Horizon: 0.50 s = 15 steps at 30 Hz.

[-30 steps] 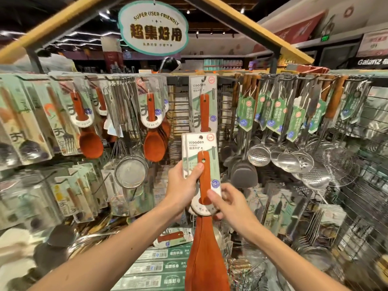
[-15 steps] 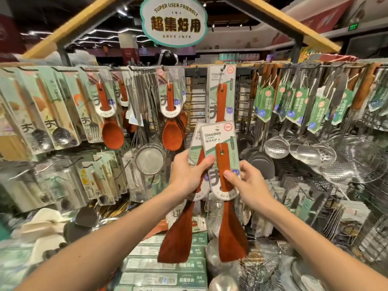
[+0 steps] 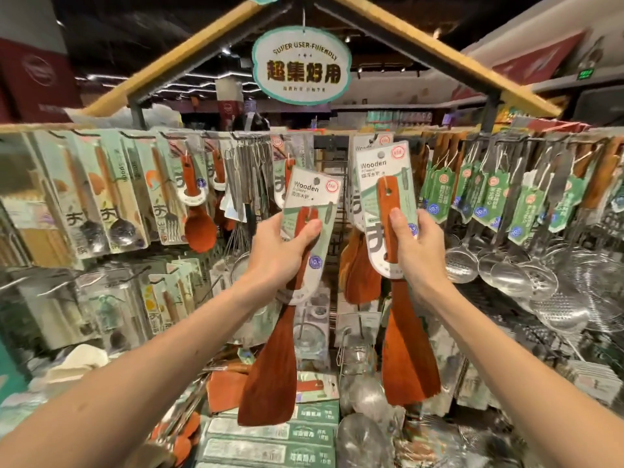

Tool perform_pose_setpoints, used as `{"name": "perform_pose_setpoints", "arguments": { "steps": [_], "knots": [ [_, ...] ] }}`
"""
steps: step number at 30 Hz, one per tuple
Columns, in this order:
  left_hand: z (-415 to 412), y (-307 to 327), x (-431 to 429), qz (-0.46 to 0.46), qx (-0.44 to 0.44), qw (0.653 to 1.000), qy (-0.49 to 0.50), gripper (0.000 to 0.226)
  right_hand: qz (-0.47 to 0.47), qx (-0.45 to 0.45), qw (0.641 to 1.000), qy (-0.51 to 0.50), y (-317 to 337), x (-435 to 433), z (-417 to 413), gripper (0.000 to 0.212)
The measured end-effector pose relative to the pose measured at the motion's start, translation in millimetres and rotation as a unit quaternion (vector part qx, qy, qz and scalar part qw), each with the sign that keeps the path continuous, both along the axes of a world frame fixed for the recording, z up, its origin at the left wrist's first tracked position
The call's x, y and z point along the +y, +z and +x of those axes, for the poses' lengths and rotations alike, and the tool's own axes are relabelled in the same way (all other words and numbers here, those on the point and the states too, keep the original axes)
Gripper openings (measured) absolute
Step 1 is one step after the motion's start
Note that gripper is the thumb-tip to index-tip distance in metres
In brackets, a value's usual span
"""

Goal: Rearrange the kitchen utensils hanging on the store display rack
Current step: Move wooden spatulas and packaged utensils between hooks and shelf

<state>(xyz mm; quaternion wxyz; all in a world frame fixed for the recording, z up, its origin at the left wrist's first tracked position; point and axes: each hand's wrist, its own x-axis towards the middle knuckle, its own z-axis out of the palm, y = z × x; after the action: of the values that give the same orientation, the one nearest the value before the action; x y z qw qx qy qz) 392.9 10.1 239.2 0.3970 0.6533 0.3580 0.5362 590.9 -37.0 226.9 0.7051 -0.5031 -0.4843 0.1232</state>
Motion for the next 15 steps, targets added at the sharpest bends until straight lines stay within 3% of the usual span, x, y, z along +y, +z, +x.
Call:
{"name": "perform_pose_setpoints", "arguments": {
  "steps": [3,15],
  "knots": [
    [4,6,-4,0.024,0.01,1.0,0.003,0.004,0.011,-0.002,1.0,-0.003,12,13,-5,0.018],
    [9,23,-6,0.048,0.001,0.999,-0.013,0.008,-0.009,0.011,0.999,-0.029,35,61,-8,0.013]
  ]
}}
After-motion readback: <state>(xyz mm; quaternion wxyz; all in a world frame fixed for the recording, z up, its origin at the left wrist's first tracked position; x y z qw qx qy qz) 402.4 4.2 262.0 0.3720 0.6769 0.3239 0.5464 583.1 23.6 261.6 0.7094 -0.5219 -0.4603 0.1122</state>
